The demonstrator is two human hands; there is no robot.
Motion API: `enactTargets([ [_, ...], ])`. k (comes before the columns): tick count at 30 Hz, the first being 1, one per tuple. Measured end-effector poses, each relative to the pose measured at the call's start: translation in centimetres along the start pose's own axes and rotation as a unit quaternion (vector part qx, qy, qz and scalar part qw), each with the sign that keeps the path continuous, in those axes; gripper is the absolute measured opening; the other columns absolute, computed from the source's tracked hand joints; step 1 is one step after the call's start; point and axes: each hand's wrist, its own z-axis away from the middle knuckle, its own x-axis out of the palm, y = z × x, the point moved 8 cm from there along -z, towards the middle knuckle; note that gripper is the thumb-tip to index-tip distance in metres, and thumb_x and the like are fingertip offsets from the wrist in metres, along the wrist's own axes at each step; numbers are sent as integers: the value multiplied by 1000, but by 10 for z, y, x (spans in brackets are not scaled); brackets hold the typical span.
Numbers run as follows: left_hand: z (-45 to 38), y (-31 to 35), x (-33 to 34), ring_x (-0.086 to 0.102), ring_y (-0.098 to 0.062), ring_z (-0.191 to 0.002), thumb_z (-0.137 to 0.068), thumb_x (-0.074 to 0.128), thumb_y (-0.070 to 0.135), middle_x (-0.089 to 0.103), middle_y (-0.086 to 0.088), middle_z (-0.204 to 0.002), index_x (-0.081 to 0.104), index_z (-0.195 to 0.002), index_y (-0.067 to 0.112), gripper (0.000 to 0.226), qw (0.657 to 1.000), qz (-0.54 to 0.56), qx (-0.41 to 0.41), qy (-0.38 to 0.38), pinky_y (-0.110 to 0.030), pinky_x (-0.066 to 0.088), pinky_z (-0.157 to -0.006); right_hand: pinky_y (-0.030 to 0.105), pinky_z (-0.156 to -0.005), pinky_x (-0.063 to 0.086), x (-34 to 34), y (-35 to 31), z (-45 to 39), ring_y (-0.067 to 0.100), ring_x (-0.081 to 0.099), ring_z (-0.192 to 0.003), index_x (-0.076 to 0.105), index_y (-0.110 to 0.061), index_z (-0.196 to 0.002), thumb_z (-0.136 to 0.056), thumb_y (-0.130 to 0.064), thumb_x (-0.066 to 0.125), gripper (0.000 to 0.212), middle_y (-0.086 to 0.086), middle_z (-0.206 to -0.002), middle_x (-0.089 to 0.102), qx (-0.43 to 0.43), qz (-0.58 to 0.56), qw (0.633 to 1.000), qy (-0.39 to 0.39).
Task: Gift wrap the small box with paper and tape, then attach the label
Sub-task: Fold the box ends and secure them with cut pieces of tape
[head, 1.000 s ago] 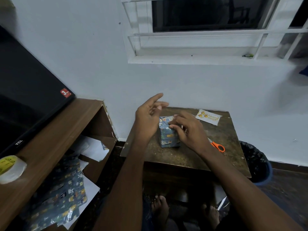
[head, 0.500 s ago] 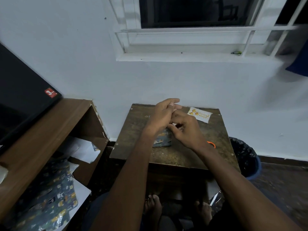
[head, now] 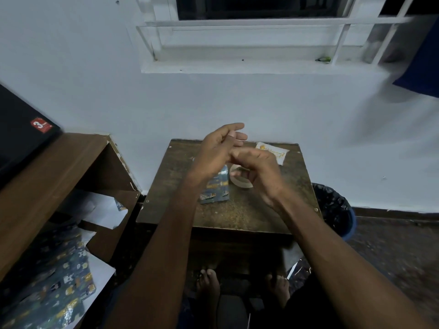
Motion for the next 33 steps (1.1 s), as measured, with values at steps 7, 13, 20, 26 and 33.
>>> enactTargets([
  [7, -4, -3, 6, 71, -4, -101, -107, 53, 4, 79, 1, -111, 76, -122, 13, 29, 998, -53, 11, -34, -20, 54, -93, 10, -69, 46, -37, 22, -10, 3, 65, -82, 83, -15, -99, -85, 3, 70, 26, -7, -93, 76, 69, 389, 918, 25],
  [13, -7, -5, 12, 75, -12, -101, -101, 61, 2, 80, 12, -103, 81, -114, 18, 28, 991, -127, 35, -32, -27, 60, -92, 44, -96, 49, -29, 43, -11, 28, 49, -114, 79, -17, -105, -79, -14, 72, 28, 4, -115, 67, 69, 638, 767, -32],
  [20, -7, -3, 11, 73, 1, -102, -101, 63, 2, 80, 13, -104, 81, -113, 18, 27, 990, -131, 51, -28, -18, 56, -93, 35, -75, 47, -35, 34, -9, 25, 53, -101, 76, -10, -88, -84, -7, 68, 10, 5, -93, 71, 45, 592, 805, 13],
  [26, -7, -2, 9, 70, -1, -103, -101, 63, 3, 77, 12, -114, 80, -115, 20, 28, 986, -151, 69, -16, -16, 54, -90, 30, -69, 48, -66, 18, -9, 18, 63, -78, 77, -12, -92, -92, -3, 67, 14, 6, -84, 75, 120, 202, 970, 61],
  [33, -6, 0, 12, 69, -2, -101, -93, 75, 8, 75, 11, -111, 81, -107, 23, 21, 981, -174, 87, -16, -15, 53, -85, 19, -57, 40, -77, 17, -3, 9, 70, -76, 74, -10, -95, -99, -12, 65, 10, 5, -93, 79, 197, -80, 972, 96],
])
